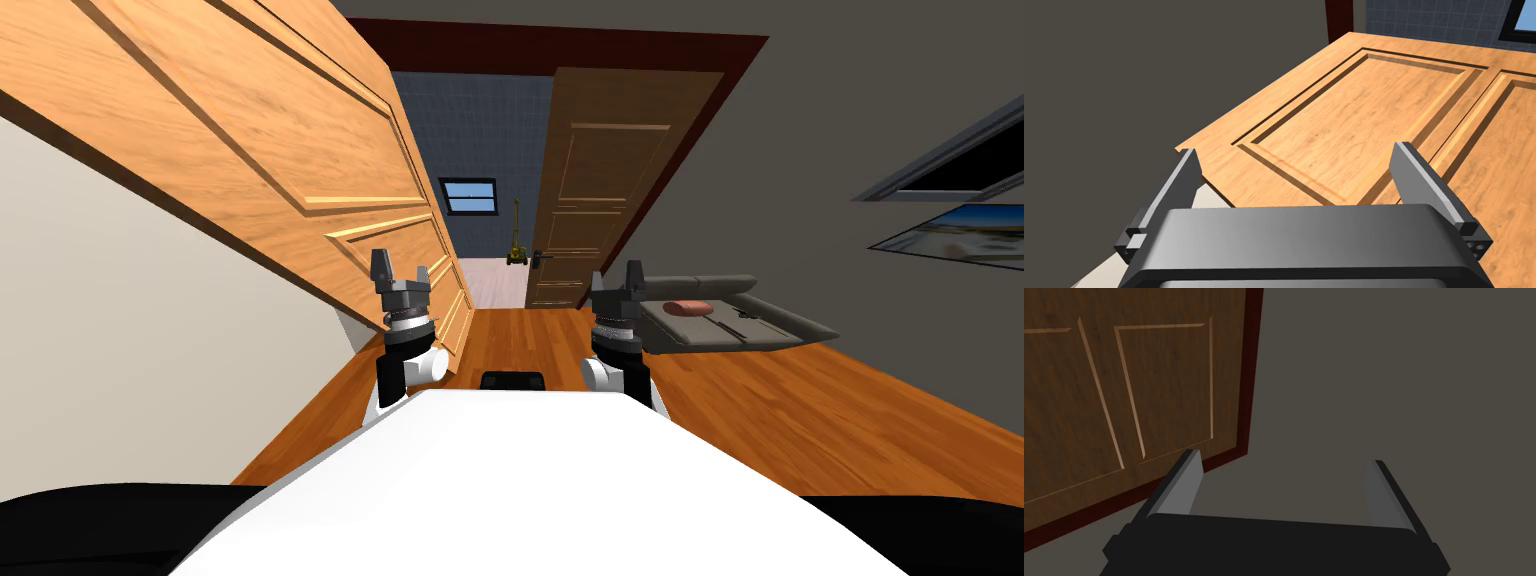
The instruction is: Pull the door open
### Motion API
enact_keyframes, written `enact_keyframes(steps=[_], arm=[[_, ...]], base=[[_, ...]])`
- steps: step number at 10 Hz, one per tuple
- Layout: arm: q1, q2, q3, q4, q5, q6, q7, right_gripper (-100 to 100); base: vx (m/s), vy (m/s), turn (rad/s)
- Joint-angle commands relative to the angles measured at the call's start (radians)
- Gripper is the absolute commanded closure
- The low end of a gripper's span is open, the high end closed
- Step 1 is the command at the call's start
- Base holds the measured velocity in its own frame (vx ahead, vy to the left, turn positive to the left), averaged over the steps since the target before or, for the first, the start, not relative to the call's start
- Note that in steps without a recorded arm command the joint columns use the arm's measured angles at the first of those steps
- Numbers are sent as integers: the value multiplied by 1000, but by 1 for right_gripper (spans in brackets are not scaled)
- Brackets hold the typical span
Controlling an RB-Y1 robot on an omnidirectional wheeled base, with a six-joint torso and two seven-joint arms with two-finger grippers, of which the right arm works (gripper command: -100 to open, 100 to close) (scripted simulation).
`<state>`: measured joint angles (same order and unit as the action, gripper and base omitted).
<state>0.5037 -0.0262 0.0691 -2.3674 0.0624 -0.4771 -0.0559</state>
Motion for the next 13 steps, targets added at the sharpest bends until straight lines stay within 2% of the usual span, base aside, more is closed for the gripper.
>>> enact_keyframes(steps=[1, 6, 11, 12, 13], arm=[[-17, -9, -4, 36, -6, 5, -2, -100], [-64, -30, -14, 133, -22, 17, -6, -100], [-121, -53, -27, 251, -42, 33, -11, -100], [-121, -53, -27, 253, -42, 33, -11, -100], [-134, -58, -30, 279, -46, 36, -13, -100]], base=[[65, -3, 27], [122, -12, 23], [91, -17, 27], [73, -9, 11], [55, 1, 16]])
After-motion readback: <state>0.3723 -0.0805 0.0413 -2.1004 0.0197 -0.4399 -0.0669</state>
